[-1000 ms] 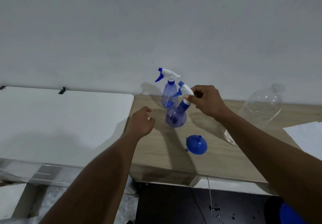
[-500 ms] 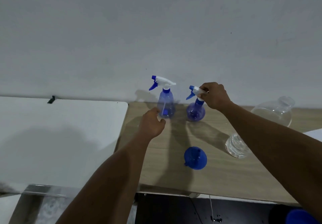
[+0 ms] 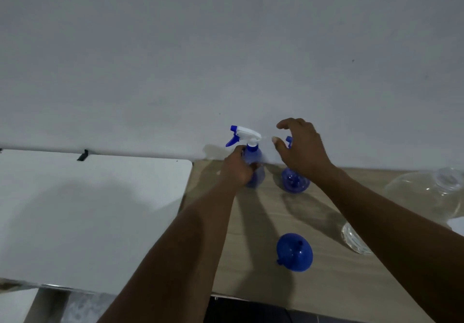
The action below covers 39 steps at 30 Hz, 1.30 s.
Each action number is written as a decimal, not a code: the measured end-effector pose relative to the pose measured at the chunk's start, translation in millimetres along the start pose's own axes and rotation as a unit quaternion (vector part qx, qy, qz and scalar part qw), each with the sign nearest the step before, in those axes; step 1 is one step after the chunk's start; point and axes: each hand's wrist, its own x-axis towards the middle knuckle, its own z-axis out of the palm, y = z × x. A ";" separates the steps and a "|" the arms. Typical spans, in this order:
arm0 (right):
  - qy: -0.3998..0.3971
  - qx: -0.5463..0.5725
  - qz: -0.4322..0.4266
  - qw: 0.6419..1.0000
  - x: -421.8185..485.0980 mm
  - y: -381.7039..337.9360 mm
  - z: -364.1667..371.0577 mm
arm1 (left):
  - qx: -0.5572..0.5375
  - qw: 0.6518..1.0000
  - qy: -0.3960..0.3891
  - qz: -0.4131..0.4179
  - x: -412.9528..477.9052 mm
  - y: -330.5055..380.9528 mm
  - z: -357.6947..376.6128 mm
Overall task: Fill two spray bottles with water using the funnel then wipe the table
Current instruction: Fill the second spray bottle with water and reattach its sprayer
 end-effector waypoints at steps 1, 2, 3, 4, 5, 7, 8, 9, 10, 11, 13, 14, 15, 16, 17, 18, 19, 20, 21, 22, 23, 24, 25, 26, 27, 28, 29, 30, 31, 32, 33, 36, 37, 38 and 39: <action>-0.024 0.025 -0.005 0.999 -2.1 -7.4 4.9 | -0.007 1.000 -0.008 -0.007 -2.5 -2.4 0.8; -0.047 0.045 -0.010 0.998 -5.2 -15.1 10.3 | -0.028 0.999 -0.030 -0.010 -7.6 -5.9 1.2; -0.065 0.055 -0.015 0.996 -9.3 -21.9 16.5 | -0.038 0.998 -0.054 -0.013 -16.4 -8.4 -0.5; -0.080 0.056 -0.021 0.995 -14.7 -29.0 22.0 | -0.042 0.997 -0.063 -0.011 -23.0 -16.0 0.2; -0.093 0.052 -0.026 0.994 -20.5 -34.6 28.1 | -0.042 0.997 -0.064 -0.010 -30.6 -21.9 0.8; -0.110 0.016 -0.044 0.993 -32.7 -41.1 40.3 | -0.024 0.999 -0.043 -0.017 -49.7 -30.4 1.6; -0.111 -0.017 -0.054 0.992 -38.4 -43.1 45.4 | -0.009 1.000 -0.024 -0.009 -59.6 -33.0 1.0; -0.109 -0.049 -0.063 0.991 -43.5 -43.6 49.8 | -0.007 1.000 -0.017 -0.009 -68.7 -36.0 0.9; -0.107 -0.076 -0.071 0.989 -48.7 -44.2 52.5 | -0.030 0.999 -0.024 -0.006 -78.7 -36.0 0.4; -0.105 -0.095 -0.078 0.987 -53.9 -44.0 54.1 | -0.040 0.999 -0.030 -0.005 -86.4 -37.6 1.3; -0.102 -0.121 -0.088 0.984 -64.2 -44.0 53.8 | -0.041 0.999 -0.021 -0.003 -97.8 -40.9 3.8; -0.102 -0.130 -0.093 0.982 -69.3 -43.3 52.3 | -0.041 0.999 -0.014 -0.001 -102.3 -41.5 5.5; -0.102 -0.138 -0.096 0.980 -74.3 -42.3 50.9 | -0.045 0.999 -0.009 0.003 -106.2 -43.7 7.8; -0.103 -0.139 -0.097 0.980 -79.4 -41.5 49.1 | -0.051 0.999 -0.007 0.004 -111.5 -45.0 9.1; -0.102 -0.129 -0.101 0.981 -84.3 -40.6 47.7 | -0.053 0.999 -0.006 0.005 -116.1 -46.3 11.2; -0.102 -0.113 -0.109 0.982 -88.7 -40.0 46.3 | -0.050 0.999 -0.002 0.004 -120.2 -48.0 13.2; -0.105 -0.094 -0.119 0.983 -92.4 -39.5 44.7 | -0.050 0.999 0.004 0.006 -123.7 -49.3 14.5; -0.117 -0.077 -0.124 0.982 -95.3 -39.5 41.9 | -0.055 0.998 0.008 0.007 -126.6 -51.2 15.0; -0.137 -0.060 -0.124 0.981 -96.9 -38.5 38.7 | -0.061 0.998 0.010 0.009 -128.8 -53.0 14.7; -0.163 -0.045 -0.120 0.978 -98.6 -38.1 34.3 | -0.067 0.998 0.008 0.008 -131.2 -52.6 13.1; -0.188 -0.039 -0.112 0.975 -100.2 -37.2 30.1 | -0.070 0.998 0.000 0.007 -132.2 -52.3 11.6; -0.198 -0.050 -0.108 0.973 -101.6 -36.5 26.6 | -0.070 0.998 -0.007 0.006 -132.2 -52.0 10.5; -0.190 -0.078 -0.110 0.972 -102.6 -34.9 24.5 | -0.063 0.998 -0.011 0.009 -132.0 -52.5 10.1; -0.170 -0.124 -0.117 0.971 -103.9 -35.0 23.2 | -0.058 0.998 -0.014 0.010 -132.4 -51.9 9.8; -0.147 -0.174 -0.123 0.966 -104.8 -36.6 22.6 | -0.057 0.998 -0.016 0.008 -133.4 -50.6 9.9; -0.132 -0.207 -0.127 0.961 -105.3 -38.9 23.1 | -0.066 0.998 -0.019 -0.002 -134.7 -48.9 10.5; -0.129 -0.213 -0.130 0.960 -105.5 -39.7 24.9 | -0.073 0.997 -0.023 -0.014 -135.3 -48.8 11.4; -0.136 -0.190 -0.129 0.964 -106.2 -40.5 25.9 | -0.077 0.997 -0.023 -0.021 -136.2 -48.3 12.1; -0.152 -0.156 -0.126 0.968 -107.4 -39.5 25.9 | -0.078 0.996 -0.021 -0.021 -137.2 -48.3 12.5; -0.170 -0.131 -0.124 0.969 -108.9 -38.1 24.1 | -0.079 0.996 -0.019 -0.020 -138.6 -47.5 12.0; -0.185 -0.118 -0.125 0.968 -109.7 -35.5 22.1 | -0.077 0.997 -0.015 -0.014 -139.0 -48.2 11.9; -0.168 -0.136 -0.129 0.968 -110.6 -34.2 17.8 | -0.058 0.998 -0.018 0.003 -140.1 -49.5 12.8; -0.151 -0.162 -0.127 0.967 -109.9 -35.9 18.1 | -0.058 0.998 -0.022 0.002 -141.1 -48.9 13.3; -0.137 -0.190 -0.130 0.964 -109.2 -38.6 18.5 | -0.062 0.998 -0.025 -0.004 -142.3 -47.7 13.7; -0.134 -0.203 -0.134 0.961 -108.4 -40.4 20.0 | -0.069 0.997 -0.027 -0.008 -143.1 -47.4 14.2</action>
